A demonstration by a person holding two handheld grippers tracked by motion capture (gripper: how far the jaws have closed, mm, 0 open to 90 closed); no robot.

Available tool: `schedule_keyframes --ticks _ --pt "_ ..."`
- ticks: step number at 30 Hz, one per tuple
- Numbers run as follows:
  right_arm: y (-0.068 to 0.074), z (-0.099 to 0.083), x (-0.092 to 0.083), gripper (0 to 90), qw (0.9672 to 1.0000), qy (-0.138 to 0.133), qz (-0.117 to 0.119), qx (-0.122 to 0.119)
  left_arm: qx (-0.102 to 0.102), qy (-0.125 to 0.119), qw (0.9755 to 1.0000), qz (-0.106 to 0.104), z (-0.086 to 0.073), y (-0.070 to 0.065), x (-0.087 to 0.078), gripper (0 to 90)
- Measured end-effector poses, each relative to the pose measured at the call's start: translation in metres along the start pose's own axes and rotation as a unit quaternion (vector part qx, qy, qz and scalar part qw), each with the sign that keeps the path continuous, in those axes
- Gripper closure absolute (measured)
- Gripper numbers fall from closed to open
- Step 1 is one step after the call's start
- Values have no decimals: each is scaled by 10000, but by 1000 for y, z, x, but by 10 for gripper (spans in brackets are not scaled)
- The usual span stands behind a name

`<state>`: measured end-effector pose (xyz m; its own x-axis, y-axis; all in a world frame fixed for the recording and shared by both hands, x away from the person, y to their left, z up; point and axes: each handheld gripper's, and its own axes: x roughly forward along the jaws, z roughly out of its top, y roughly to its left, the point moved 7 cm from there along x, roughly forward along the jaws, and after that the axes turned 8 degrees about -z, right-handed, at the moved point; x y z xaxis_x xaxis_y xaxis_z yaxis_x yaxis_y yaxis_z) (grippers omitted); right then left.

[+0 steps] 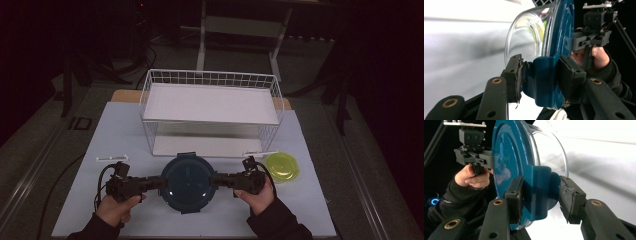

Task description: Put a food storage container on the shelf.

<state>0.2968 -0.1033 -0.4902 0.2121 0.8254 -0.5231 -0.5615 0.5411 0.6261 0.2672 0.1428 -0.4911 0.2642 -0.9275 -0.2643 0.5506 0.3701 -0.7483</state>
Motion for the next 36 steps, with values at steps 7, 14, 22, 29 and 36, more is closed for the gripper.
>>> schedule_keyframes --ticks 7,14,22,29,36 --pt "7 25 -19 567 9996 -269 -45 -87 198 -78 9997 -84 27 -14 3 562" --pt "10 47 -34 568 9988 -488 -42 -84 389 -133 9991 -137 59 -27 8 563" --pt "14 82 -58 568 9969 -787 -47 -61 581 -137 9980 -211 103 -45 15 564" --pt "12 111 -73 568 9953 -961 -121 -46 701 -160 9971 -229 134 -52 23 564" --pt "8 131 -85 567 9938 -1095 -191 34 786 -121 9965 -244 162 -56 33 563"
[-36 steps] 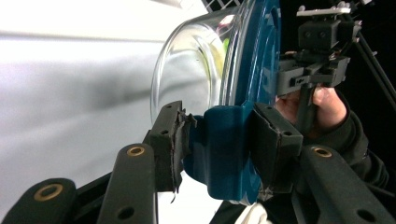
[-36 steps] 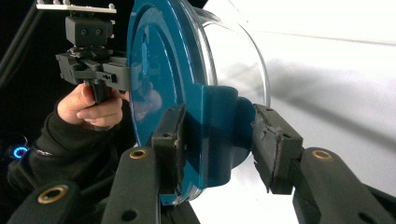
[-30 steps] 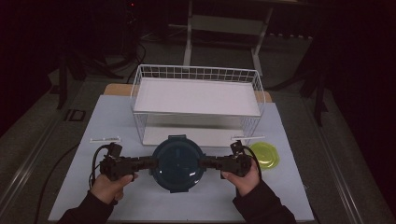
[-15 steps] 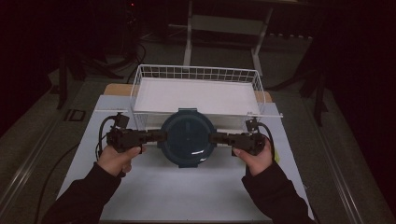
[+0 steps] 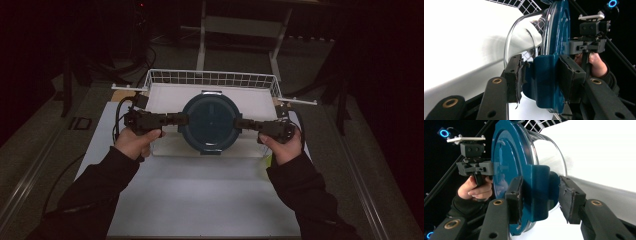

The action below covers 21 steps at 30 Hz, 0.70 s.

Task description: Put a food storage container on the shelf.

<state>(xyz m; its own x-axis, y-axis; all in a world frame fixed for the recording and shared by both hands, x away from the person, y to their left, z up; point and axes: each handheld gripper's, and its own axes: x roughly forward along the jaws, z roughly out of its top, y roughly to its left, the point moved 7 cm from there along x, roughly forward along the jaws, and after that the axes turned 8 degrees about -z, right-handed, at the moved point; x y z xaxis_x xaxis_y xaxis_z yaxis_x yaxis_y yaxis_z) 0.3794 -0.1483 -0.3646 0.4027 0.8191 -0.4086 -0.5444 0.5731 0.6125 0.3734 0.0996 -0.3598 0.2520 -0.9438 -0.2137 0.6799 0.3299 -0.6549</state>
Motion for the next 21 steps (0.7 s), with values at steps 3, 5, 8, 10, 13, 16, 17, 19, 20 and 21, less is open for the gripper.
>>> schedule_keyframes --ticks 3,5,8,10,13,16,17,19,20,21 --pt "-3 7 -1 567 10000 -20 -46 47 -18 50 10000 -12 8 3 4 563" --pt "-10 19 -2 567 9998 -50 -138 127 -96 3 9999 -41 18 10 11 562" --pt "-13 26 -1 567 9997 -64 -188 154 -103 -22 9999 -56 23 15 15 561" --pt "-19 34 1 567 9993 -106 -251 240 -139 -64 9999 -31 27 20 17 560" --pt "-23 38 4 566 9991 -127 -286 297 -193 -123 9997 -40 32 25 19 560" --pt "-26 42 6 567 9986 -122 -267 444 -265 -162 9995 -41 37 29 21 559" --pt "-27 42 7 567 9984 -127 -272 479 -265 -162 9995 -41 37 29 21 559" --pt "-27 44 7 567 9982 -135 -280 505 -304 -180 9994 -69 41 31 21 559" --pt "-27 47 8 566 9978 -129 -302 569 -347 -168 9992 -94 44 34 22 559" --pt "-27 47 8 566 9978 -129 -302 569 -347 -168 9992 -94 44 34 22 558"
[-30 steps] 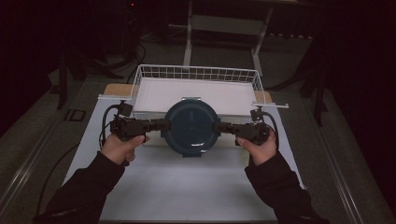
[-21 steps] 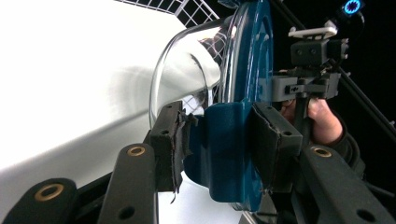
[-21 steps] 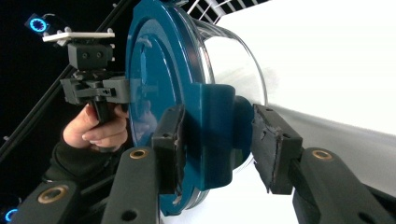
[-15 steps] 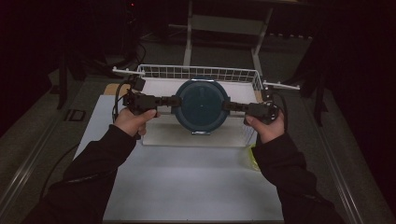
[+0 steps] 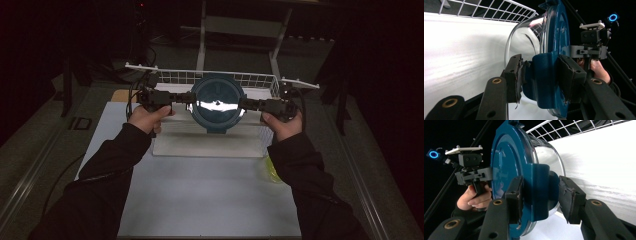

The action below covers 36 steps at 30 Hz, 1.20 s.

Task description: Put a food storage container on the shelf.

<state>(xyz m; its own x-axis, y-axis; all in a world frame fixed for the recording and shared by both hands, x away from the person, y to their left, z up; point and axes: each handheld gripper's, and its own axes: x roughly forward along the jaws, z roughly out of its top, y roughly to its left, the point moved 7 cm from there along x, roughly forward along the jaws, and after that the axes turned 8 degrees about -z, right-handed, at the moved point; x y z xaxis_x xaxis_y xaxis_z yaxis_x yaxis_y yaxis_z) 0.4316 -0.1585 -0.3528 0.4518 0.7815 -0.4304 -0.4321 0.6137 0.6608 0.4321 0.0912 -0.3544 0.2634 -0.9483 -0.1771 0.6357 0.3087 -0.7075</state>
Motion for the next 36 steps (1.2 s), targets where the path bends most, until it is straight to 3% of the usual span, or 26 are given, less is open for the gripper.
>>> schedule_keyframes --ticks 5,9,12,15,19,23,25,26,30,32,36 --pt "-1 6 4 562 9997 64 -88 234 -190 -14 9998 -70 3 6 1 557" --pt "-3 11 7 548 9993 -57 -328 191 -372 -82 9992 -102 7 13 2 551" --pt "-3 11 8 547 9992 -55 -350 208 -443 -84 9989 -111 7 15 3 543" --pt "-8 15 14 544 9982 -86 -482 336 -717 -94 9973 -103 9 26 4 534" --pt "-10 14 20 522 9975 -122 -603 355 -783 -157 9968 -17 10 33 5 510" --pt "-11 15 22 514 9975 -170 -586 346 -647 -148 9978 73 10 31 5 506" --pt "-10 15 22 514 9974 -187 -633 272 -406 -168 9987 273 11 29 4 501" --pt "-8 16 22 514 9970 -210 -730 119 -274 -140 9988 385 11 27 4 472" --pt "-6 16 22 492 9960 -229 -860 -112 16 -210 9978 623 13 22 0 448" --pt "-4 16 19 467 9934 -289 -1021 -432 52 -285 9973 674 14 20 -3 426" --pt "-2 17 14 452 9906 -380 -1130 -676 356 -337 9951 859 12 14 -10 402"
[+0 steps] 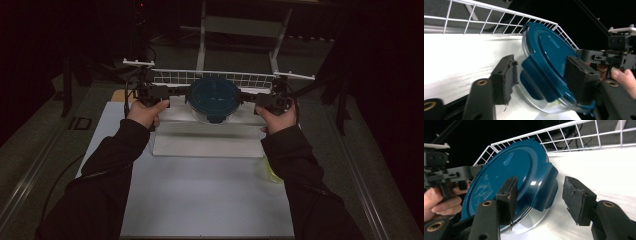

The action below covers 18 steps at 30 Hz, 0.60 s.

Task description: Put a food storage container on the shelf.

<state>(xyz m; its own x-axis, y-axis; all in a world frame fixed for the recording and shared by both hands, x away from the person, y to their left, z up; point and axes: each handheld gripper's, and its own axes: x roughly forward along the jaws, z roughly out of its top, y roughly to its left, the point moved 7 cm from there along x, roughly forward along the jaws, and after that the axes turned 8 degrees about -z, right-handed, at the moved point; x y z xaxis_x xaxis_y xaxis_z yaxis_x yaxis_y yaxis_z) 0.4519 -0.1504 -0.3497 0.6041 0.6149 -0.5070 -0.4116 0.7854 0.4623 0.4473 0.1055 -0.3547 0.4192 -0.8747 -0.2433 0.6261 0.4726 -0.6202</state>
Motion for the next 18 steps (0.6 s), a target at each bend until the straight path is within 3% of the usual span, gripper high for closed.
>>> schedule_keyframes --ticks 3,8,13,15,18 --pt "3 0 -6 450 9998 -84 -67 -170 280 24 9996 59 -3 -8 -4 389" --pt "15 -4 -15 461 9983 -225 -142 -510 505 -78 9987 -33 -10 -21 -13 370" --pt "23 -9 -24 489 9979 -290 -5 -572 578 -55 9978 -335 -21 -32 -23 319" --pt "30 -17 -31 567 9972 -241 34 -713 654 -79 9973 -329 -27 -35 -27 277" --pt "31 -19 -33 585 9968 -232 46 -762 688 -72 9971 -328 -33 -37 -31 248"
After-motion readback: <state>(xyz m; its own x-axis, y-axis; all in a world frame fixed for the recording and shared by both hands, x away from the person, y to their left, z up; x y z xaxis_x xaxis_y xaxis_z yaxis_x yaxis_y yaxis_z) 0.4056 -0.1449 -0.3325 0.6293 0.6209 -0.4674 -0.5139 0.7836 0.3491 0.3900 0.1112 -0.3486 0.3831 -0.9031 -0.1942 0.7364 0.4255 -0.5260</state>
